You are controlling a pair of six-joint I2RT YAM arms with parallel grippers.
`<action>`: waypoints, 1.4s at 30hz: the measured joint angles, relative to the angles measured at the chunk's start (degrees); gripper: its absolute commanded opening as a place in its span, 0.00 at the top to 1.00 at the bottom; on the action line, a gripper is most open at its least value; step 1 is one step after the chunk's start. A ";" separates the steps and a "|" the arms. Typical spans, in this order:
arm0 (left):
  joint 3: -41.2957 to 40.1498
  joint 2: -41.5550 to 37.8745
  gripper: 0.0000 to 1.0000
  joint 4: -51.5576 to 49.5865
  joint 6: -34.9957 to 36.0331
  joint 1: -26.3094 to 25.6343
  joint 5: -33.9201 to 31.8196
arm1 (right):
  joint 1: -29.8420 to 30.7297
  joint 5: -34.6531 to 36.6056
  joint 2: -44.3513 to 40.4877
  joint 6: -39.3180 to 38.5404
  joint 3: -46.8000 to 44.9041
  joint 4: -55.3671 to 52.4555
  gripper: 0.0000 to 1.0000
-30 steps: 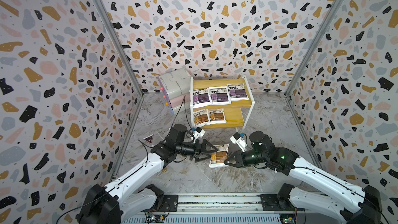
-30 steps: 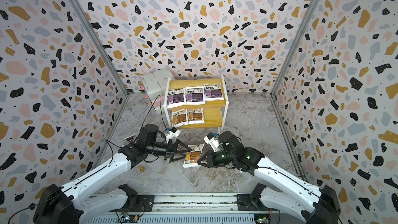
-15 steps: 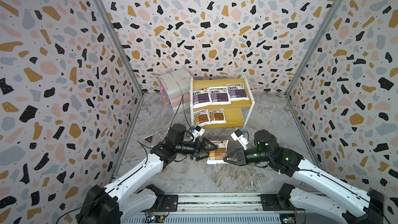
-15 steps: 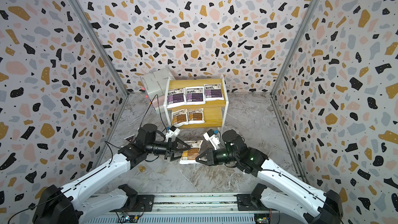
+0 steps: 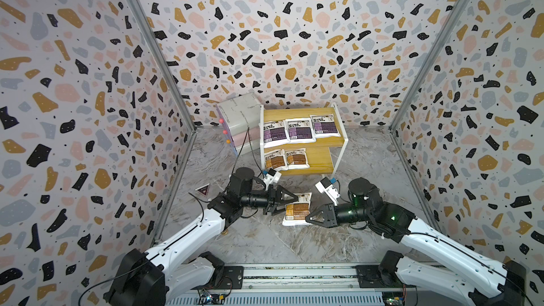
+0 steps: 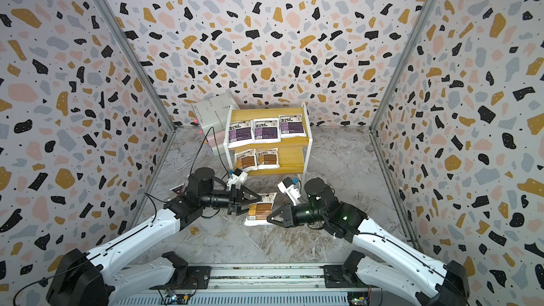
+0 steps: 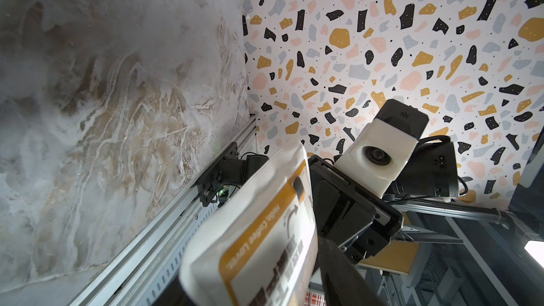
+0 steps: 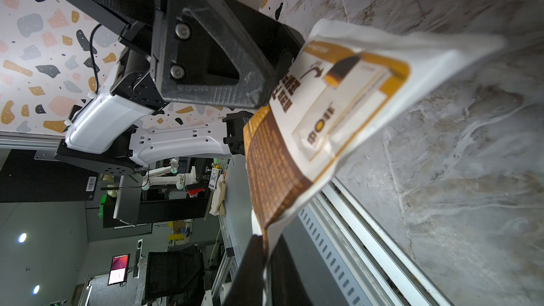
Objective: Place the bagged coffee beans on the shelf by color
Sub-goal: Pick up the bagged coffee beans at the center of the board.
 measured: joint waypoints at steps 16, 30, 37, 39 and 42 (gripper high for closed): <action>0.02 -1.77 0.76 -2.75 0.94 0.00 -1.92 | 0.00 2.93 -2.01 -0.37 -0.26 -3.04 0.53; 0.57 -6.64 0.82 -3.93 -4.02 0.00 -16.74 | 0.00 12.85 -11.72 8.61 -5.64 -1.53 0.31; 1.75 -7.52 0.81 -0.81 -9.66 -0.46 -27.36 | 0.46 13.53 -8.63 11.65 -4.66 4.87 0.29; 1.75 -7.26 0.81 0.61 -11.17 -1.20 -29.40 | 0.63 13.62 -7.19 11.93 -4.48 6.49 0.29; 1.75 -6.05 0.81 3.69 -13.88 -2.60 -31.87 | 0.85 13.94 -5.81 12.52 -4.48 8.87 0.27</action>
